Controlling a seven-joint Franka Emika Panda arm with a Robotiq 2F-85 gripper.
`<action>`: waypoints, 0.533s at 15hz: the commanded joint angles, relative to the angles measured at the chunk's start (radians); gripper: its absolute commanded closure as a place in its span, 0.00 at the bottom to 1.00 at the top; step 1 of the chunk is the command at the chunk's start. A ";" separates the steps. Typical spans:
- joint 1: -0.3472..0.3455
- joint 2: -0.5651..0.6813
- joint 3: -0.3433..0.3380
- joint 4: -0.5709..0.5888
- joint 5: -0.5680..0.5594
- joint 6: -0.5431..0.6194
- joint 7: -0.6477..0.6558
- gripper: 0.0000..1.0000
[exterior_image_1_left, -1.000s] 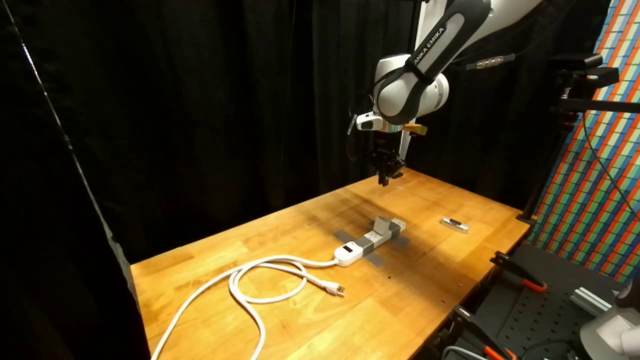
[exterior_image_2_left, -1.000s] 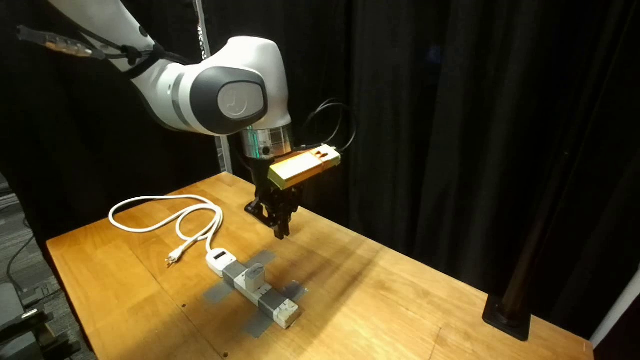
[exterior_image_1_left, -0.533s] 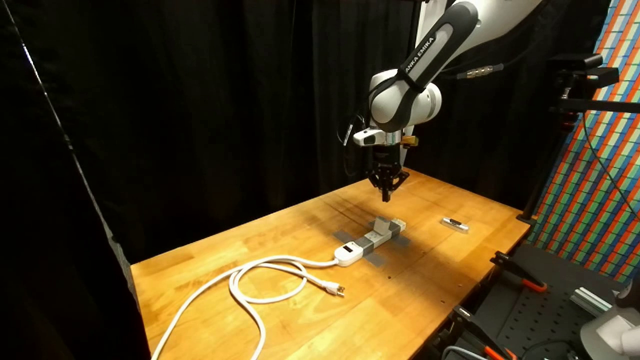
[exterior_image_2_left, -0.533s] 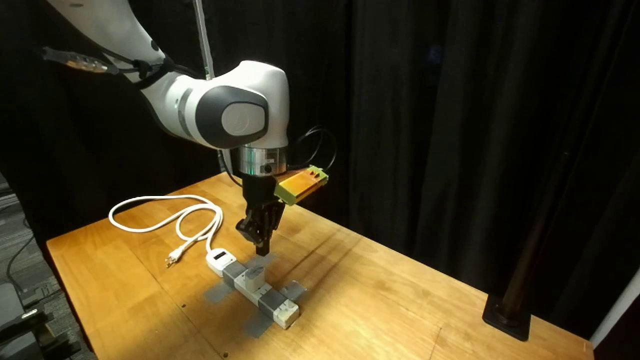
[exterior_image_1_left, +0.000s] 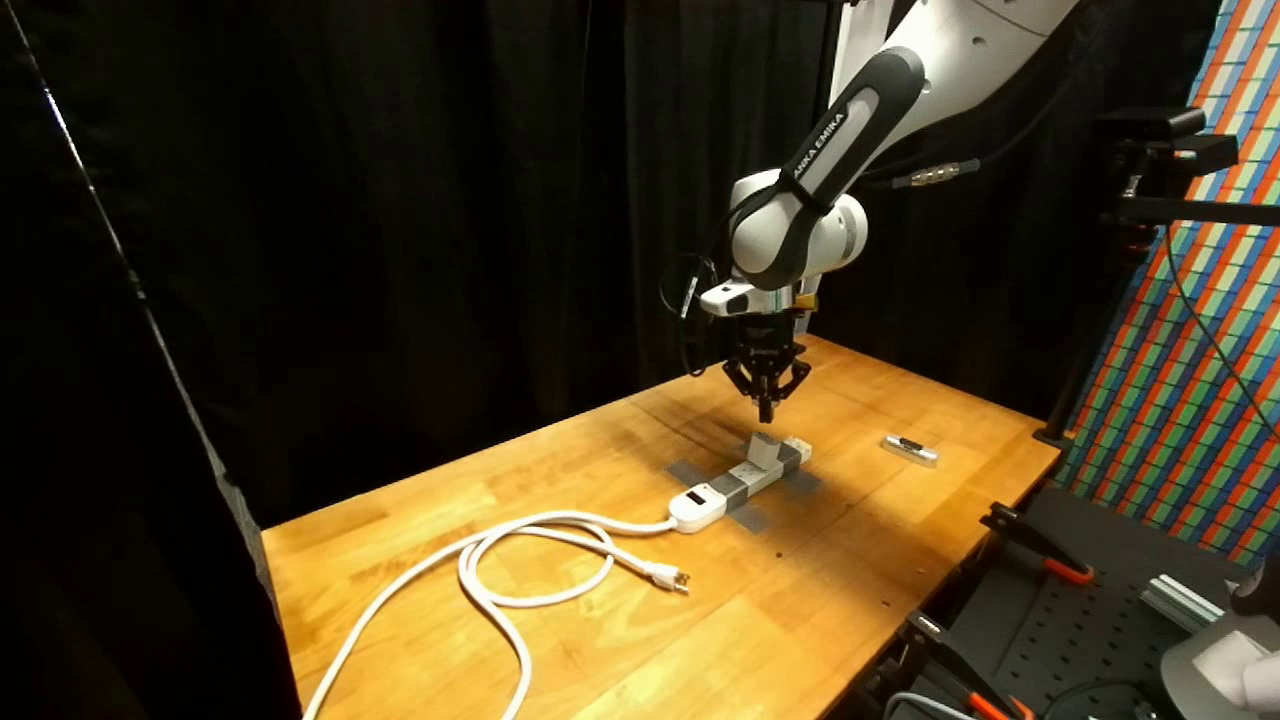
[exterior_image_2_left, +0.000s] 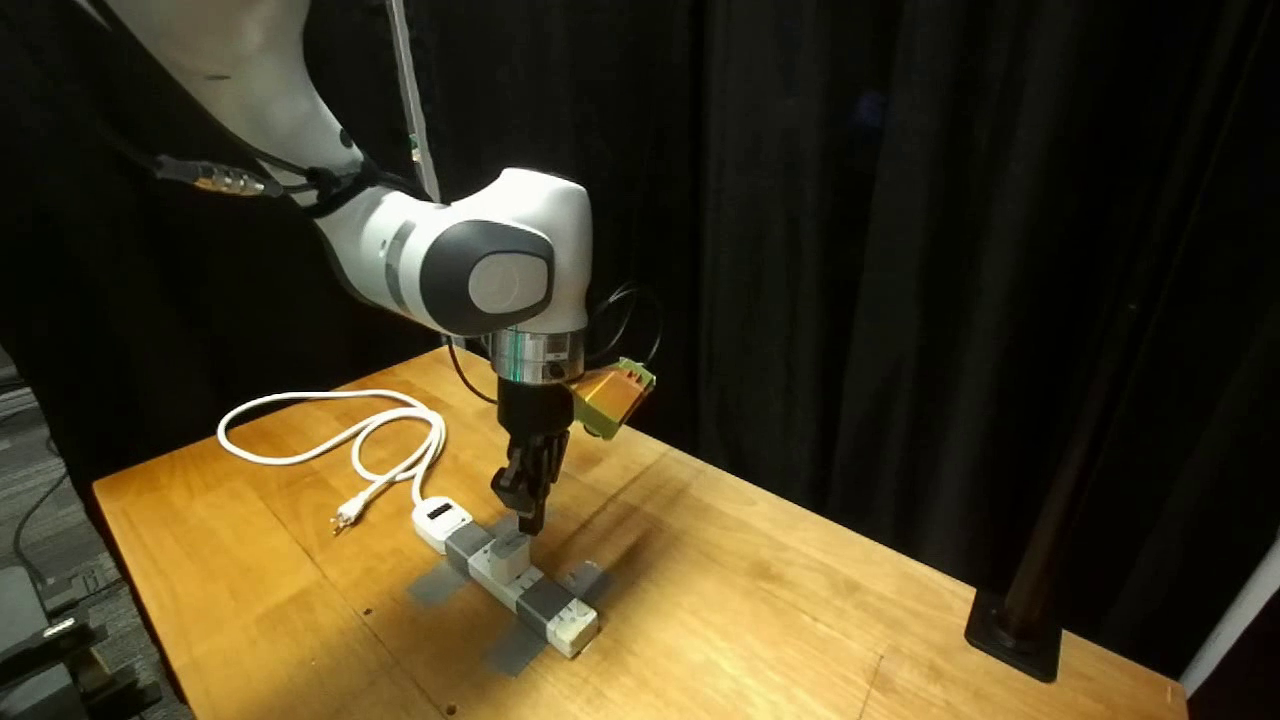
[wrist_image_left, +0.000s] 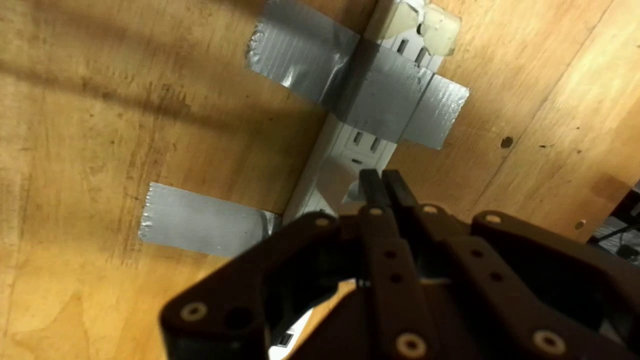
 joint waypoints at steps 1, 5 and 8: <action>-0.009 0.047 0.016 0.039 0.023 0.008 -0.043 0.92; -0.028 0.073 0.040 0.059 0.048 -0.023 -0.087 0.93; -0.036 0.086 0.049 0.067 0.077 -0.022 -0.115 0.92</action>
